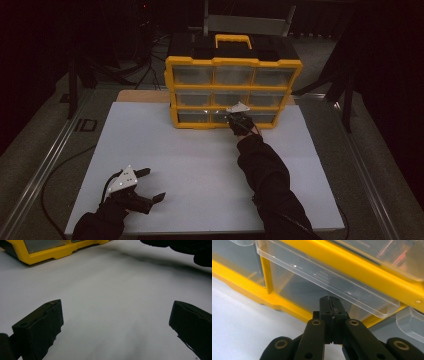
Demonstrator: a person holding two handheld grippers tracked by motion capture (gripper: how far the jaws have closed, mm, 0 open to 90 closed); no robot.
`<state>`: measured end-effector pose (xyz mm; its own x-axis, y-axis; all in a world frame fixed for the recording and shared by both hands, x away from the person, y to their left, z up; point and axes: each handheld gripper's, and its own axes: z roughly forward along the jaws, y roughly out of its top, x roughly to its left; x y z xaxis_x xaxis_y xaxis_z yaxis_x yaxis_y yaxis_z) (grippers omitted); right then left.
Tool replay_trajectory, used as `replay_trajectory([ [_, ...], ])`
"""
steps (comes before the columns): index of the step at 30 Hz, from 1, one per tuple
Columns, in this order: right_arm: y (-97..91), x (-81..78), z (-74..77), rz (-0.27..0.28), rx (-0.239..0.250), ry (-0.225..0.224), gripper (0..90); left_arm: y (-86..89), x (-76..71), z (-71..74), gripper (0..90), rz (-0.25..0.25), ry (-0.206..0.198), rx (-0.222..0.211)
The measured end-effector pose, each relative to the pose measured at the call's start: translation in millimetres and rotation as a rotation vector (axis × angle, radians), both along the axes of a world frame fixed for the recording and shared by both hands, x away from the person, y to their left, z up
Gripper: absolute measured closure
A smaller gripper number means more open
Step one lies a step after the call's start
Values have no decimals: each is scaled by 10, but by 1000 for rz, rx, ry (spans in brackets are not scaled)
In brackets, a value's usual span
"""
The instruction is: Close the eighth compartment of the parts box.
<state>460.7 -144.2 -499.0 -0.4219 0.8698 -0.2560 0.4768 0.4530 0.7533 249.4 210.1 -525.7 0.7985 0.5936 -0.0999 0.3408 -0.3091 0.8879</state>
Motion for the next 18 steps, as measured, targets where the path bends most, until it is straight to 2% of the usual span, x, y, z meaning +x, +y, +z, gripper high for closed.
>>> replay_trajectory([
  [6,-18,0,-1,4,16,14,900,3,3,-1,0,0,1,1],
  [9,-28,-17,-4,1,45,23,900,-1,3,-4,0,-1,3,5],
  [13,-21,-63,-24,10,50,24,897,-1,1,-3,0,0,2,5],
  [16,-21,-92,-35,11,62,22,876,-2,1,-4,0,1,3,6],
  [17,-16,-130,-54,13,73,24,808,-4,0,-4,0,-1,4,9],
  [18,-15,-141,-62,19,75,23,785,-4,0,-4,0,-1,4,10],
])
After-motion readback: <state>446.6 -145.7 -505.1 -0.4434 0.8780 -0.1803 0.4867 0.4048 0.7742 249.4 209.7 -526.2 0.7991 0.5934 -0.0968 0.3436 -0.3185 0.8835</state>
